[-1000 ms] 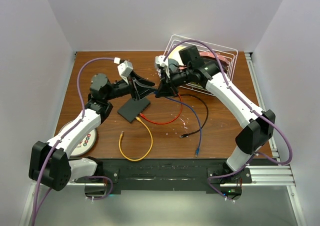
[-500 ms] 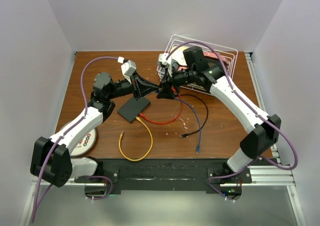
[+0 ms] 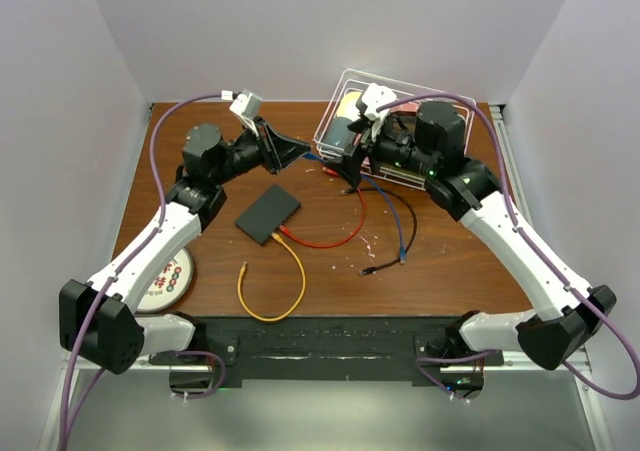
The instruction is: Insert the plug into the switch port
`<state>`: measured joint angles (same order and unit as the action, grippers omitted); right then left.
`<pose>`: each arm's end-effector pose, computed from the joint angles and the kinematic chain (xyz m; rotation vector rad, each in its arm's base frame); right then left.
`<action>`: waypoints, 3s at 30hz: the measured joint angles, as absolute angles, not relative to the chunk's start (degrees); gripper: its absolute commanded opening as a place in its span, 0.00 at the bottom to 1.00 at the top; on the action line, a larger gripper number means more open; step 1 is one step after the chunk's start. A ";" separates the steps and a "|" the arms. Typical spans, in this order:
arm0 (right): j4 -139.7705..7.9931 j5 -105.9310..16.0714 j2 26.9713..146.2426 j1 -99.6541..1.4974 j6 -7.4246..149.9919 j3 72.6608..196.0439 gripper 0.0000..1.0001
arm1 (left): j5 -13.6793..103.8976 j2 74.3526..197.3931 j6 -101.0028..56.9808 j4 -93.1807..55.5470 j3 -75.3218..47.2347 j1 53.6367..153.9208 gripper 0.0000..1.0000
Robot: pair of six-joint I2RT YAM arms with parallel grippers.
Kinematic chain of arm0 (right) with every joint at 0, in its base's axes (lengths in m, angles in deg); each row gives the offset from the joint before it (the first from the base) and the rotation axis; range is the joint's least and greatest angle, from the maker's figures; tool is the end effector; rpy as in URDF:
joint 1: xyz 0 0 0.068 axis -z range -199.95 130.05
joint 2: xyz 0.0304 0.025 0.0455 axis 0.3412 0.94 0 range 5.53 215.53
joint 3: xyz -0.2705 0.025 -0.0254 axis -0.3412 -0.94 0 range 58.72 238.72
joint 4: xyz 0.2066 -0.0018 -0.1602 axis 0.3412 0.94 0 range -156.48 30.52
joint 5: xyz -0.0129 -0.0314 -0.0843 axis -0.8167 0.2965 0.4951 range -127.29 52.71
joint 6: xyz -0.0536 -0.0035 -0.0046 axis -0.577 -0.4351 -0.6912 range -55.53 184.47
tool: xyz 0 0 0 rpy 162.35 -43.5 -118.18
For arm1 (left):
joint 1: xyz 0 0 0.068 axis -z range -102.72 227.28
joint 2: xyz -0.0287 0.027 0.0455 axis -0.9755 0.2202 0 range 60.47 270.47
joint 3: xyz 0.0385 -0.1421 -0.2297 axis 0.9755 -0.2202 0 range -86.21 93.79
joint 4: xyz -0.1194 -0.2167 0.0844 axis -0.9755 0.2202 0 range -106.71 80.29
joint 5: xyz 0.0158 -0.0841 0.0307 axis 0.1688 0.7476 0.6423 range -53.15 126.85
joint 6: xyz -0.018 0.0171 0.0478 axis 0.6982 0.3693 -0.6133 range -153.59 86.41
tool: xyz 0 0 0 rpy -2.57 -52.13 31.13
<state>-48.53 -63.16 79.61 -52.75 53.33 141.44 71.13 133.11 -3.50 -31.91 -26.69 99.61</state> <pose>0.2316 0.1677 0.4464 -0.9607 1.4788 0.6668 0.2669 -0.1314 0.3721 0.3985 1.6164 -1.1650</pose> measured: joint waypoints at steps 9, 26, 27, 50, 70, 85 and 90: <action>-51.48 -55.18 82.06 -58.34 53.75 140.36 0.96 | 67.07 133.17 7.51 -24.68 -21.59 99.61 0.00; -54.76 -46.68 85.88 -61.47 53.88 140.52 0.66 | 67.31 133.22 10.35 -21.79 -19.19 99.61 0.00; -55.06 -46.13 85.88 -61.53 53.94 140.52 0.66 | 67.37 133.22 10.35 -21.73 -19.19 99.61 0.00; -54.82 -46.33 88.48 -63.22 54.40 142.44 0.00 | 66.50 133.76 10.44 -22.91 -19.19 99.28 0.00; -55.74 -45.28 88.48 -62.63 54.38 142.42 0.00 | 68.64 133.76 9.78 -23.85 -20.04 95.93 0.84; -55.44 -45.82 92.07 -62.63 54.45 141.57 0.00 | 62.85 135.60 8.10 -26.12 -28.89 85.01 0.86; -56.59 -46.24 95.92 -62.63 55.56 139.67 0.00 | 60.73 140.21 6.90 -26.36 -32.26 82.21 0.87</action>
